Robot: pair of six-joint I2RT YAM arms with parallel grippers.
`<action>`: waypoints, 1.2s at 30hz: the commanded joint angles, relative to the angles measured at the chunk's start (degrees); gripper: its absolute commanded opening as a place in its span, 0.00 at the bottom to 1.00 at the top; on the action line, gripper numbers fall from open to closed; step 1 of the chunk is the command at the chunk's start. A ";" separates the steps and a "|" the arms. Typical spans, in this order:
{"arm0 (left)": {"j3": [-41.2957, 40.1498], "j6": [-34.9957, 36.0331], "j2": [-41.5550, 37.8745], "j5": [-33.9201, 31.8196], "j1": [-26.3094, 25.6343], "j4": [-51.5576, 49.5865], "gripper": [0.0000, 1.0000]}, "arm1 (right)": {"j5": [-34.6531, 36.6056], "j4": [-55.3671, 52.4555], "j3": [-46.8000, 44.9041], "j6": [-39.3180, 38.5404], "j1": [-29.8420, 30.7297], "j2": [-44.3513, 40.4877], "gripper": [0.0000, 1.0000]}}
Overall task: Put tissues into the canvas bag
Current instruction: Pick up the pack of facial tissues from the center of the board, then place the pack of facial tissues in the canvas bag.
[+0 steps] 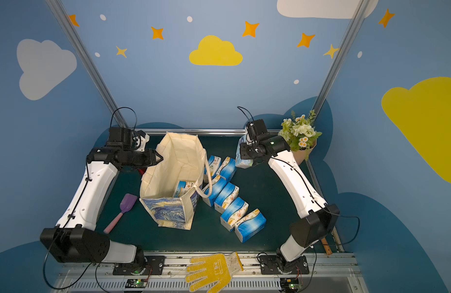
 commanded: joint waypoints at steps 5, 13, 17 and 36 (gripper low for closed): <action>-2.69 0.63 -2.55 -2.91 0.09 3.07 0.04 | -14.17 5.55 7.86 -1.66 10.78 -3.44 0.13; -10.11 -3.50 -10.19 0.62 0.04 15.28 0.06 | -18.03 3.69 20.03 -2.75 19.80 10.41 0.15; -12.20 -3.75 -13.36 -2.07 0.09 18.57 0.04 | -15.26 -2.62 28.34 -3.50 21.74 19.33 0.15; -8.40 -6.90 -18.20 6.77 1.31 19.03 0.68 | -15.52 -8.80 38.33 -4.43 23.59 34.67 0.58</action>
